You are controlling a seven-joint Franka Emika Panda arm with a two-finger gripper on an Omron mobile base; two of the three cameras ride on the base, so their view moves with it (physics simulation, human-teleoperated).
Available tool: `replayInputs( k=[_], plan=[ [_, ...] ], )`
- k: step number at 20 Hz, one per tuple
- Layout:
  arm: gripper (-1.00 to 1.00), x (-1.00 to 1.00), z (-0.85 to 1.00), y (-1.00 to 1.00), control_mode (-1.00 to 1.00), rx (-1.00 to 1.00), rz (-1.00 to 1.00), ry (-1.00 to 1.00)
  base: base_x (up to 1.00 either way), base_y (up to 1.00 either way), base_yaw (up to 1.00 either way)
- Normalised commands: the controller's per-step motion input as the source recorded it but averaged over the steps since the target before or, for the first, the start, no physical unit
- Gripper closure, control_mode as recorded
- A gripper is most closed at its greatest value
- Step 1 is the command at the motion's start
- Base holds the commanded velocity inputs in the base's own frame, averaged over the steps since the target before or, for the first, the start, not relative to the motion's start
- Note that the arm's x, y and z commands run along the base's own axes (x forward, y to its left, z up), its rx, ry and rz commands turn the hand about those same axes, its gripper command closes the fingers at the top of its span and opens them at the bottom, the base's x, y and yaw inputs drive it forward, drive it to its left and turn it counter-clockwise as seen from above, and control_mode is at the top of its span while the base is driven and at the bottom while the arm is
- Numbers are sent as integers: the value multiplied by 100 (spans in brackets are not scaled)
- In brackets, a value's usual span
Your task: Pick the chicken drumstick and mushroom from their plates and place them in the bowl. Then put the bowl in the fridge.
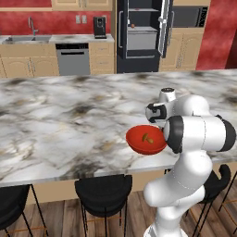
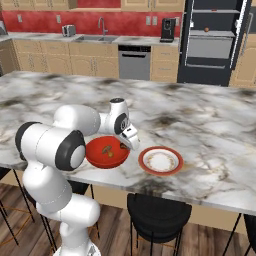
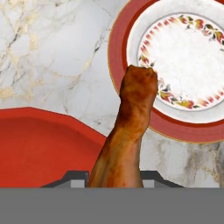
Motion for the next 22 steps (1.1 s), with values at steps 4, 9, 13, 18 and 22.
replayInputs(
  k=[4, 9, 13, 18, 22],
  plan=[
    [100, 0, 0, 0, 100, 0, 0, 0, 0, 0, 0],
    [100, 0, 0, 0, 100, 0, 0, 0, 0, 0, 0],
    [100, 0, 0, 0, 100, 0, 0, 0, 0, 0, 0],
    [100, 0, 0, 0, -100, 0, 0, 0, 0, 0, 0],
    [100, 0, 0, 0, -100, 0, 0, 0, 0, 0, 0]
  ],
)
